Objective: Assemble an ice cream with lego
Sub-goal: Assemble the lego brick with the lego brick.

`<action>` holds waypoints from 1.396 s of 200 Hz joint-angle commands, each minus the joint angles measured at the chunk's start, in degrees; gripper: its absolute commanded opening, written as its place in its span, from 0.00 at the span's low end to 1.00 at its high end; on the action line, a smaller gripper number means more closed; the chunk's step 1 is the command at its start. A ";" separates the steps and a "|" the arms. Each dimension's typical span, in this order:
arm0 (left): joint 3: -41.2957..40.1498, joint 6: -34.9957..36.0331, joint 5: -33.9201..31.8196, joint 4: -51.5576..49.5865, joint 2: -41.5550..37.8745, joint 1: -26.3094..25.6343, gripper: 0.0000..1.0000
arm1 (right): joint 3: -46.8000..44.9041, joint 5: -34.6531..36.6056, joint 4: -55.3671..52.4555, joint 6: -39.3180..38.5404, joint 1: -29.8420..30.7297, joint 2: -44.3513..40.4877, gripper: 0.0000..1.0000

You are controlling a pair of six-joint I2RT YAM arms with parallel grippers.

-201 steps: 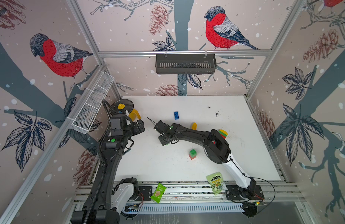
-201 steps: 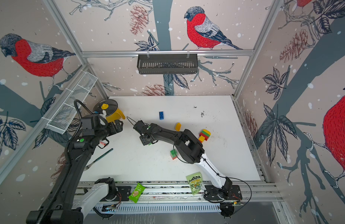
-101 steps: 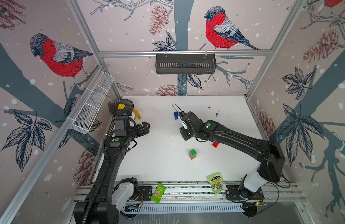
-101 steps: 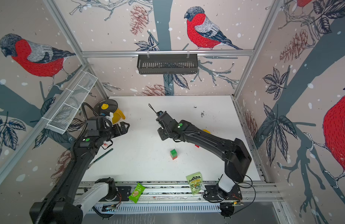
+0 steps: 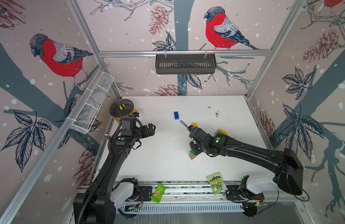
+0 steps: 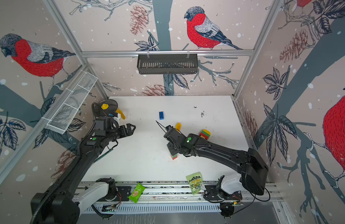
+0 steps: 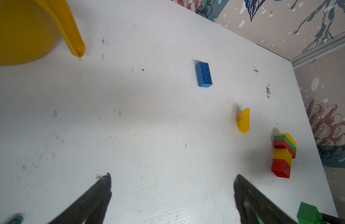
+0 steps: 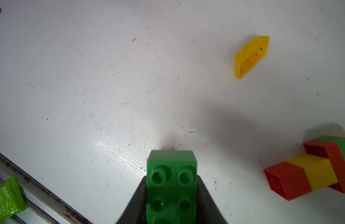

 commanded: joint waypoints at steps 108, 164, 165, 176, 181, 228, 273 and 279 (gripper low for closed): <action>0.47 1.51 -0.63 1.09 -0.12 -0.05 0.98 | -2.25 1.44 0.79 6.32 2.74 2.47 0.23; 0.49 1.76 -0.91 1.04 0.01 -0.04 0.98 | -3.31 1.42 1.13 6.28 2.74 2.90 0.25; 0.48 1.74 -0.90 1.02 0.00 -0.06 0.98 | -3.31 1.42 1.18 6.27 2.72 2.93 0.25; 0.47 1.89 -1.04 1.01 -0.15 -0.07 0.98 | -3.40 1.25 1.39 6.12 2.65 3.07 0.30; 0.47 1.85 -1.06 1.05 -0.18 -0.06 0.97 | -3.47 1.25 1.54 6.08 2.65 3.22 0.31; 0.59 2.25 -2.02 0.39 -0.79 -0.07 0.98 | -2.20 1.19 0.99 5.20 2.63 4.13 0.34; 0.74 2.43 -2.27 0.22 -0.97 0.01 0.98 | -1.25 0.59 -0.39 4.34 2.52 4.66 0.48; 0.64 2.38 -2.15 0.22 -0.97 -0.02 0.97 | -1.21 0.70 -0.48 4.42 2.58 4.62 0.51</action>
